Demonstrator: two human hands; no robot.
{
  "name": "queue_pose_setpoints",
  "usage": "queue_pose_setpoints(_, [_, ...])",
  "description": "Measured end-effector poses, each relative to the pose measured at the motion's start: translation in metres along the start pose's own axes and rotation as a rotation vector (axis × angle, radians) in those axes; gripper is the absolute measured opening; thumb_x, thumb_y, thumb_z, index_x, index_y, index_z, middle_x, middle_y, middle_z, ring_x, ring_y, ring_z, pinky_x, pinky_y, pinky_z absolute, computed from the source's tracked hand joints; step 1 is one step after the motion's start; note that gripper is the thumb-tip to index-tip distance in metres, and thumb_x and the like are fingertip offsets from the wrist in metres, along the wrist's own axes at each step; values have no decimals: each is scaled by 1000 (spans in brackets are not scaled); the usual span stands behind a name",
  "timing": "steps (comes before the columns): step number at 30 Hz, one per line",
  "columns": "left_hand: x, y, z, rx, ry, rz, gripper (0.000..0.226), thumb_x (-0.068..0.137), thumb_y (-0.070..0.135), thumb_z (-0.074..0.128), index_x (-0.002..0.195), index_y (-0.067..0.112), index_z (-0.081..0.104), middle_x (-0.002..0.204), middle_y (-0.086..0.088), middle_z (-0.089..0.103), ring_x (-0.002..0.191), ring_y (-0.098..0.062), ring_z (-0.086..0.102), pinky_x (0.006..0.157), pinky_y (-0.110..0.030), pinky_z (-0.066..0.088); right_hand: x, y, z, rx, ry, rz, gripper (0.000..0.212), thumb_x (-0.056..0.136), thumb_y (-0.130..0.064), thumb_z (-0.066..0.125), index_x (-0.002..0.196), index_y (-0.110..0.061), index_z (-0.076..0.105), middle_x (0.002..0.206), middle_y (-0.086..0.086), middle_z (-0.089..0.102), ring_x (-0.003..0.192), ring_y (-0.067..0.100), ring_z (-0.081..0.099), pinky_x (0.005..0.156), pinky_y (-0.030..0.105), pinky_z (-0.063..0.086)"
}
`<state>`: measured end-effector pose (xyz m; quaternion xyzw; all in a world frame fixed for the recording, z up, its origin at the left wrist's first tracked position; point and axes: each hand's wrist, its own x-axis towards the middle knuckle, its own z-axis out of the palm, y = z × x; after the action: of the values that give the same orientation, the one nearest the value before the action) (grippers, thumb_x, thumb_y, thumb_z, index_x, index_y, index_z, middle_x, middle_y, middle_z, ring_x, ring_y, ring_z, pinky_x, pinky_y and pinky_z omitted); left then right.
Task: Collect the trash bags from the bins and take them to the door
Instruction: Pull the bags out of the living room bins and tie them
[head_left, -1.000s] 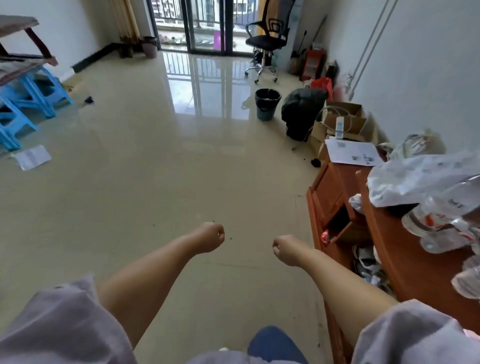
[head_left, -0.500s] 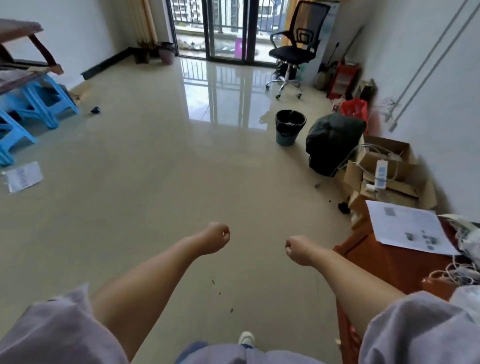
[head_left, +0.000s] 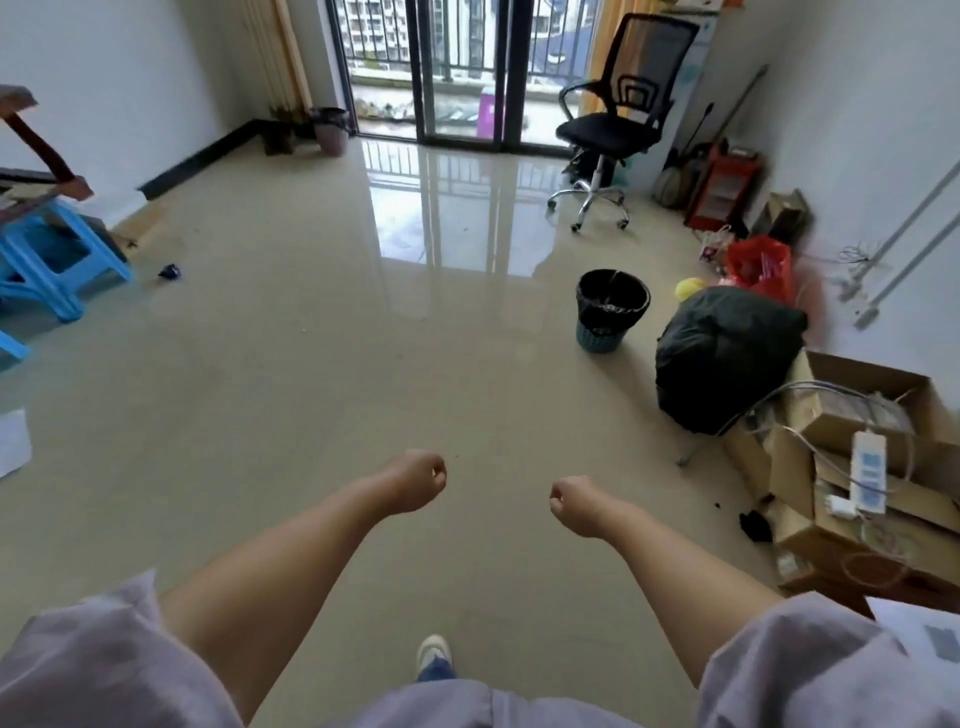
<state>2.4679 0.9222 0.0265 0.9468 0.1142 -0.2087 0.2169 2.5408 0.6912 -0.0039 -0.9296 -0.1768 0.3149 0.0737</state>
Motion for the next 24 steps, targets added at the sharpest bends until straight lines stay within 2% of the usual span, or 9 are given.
queue_pose_setpoints(2, [49, 3, -33, 31, -4, 28, 31, 95, 18, 41, 113, 9, 64, 117, -12, 65, 106, -28, 59, 77, -23, 39, 34, -2, -33, 29, 37, 35, 32, 95, -25, 39, 109, -8, 62, 119, 15, 63, 107, 32, 60, 85, 32, 46])
queue_pose_setpoints(5, [122, 19, -68, 45, -42, 71, 30, 94, 18, 42, 110, 9, 65, 115, -12, 65, 103, -29, 60, 83, -27, 45, 82, 7, -73, 82, 64, 94, 32, 95, -26, 39, 110, -9, 61, 119, 16, 63, 106, 32, 59, 85, 32, 46])
queue_pose_setpoints(9, [223, 52, -94, 79, -107, 145, 30, 92, 21, 41, 108, 13, 66, 112, -10, 67, 100, -29, 62, 86, -33, 50, 153, 37, -119, 98, 21, 176, 32, 95, -27, 39, 109, -10, 61, 120, 16, 62, 107, 32, 58, 88, 34, 47])
queue_pose_setpoints(15, [362, 106, -141, 48, -117, 169, 32, 94, 20, 41, 114, 11, 64, 118, -11, 65, 107, -29, 59, 87, -31, 47, 267, 84, -218, 74, 13, 191, 33, 97, -26, 36, 112, -7, 59, 120, 15, 60, 107, 33, 57, 74, 30, 39])
queue_pose_setpoints(20, [463, 130, -187, 7, -116, 131, 31, 94, 22, 41, 113, 13, 64, 116, -10, 66, 105, -30, 60, 88, -33, 49, 359, 114, -300, 72, 8, 214, 34, 97, -28, 35, 110, -7, 59, 121, 15, 59, 107, 33, 57, 86, 34, 46])
queue_pose_setpoints(24, [542, 134, -220, 43, -147, 158, 32, 94, 22, 41, 114, 13, 63, 117, -9, 66, 106, -29, 60, 90, -34, 50, 429, 117, -340, 116, -13, 231, 32, 97, -28, 35, 107, -9, 58, 118, 13, 59, 103, 32, 56, 86, 36, 46])
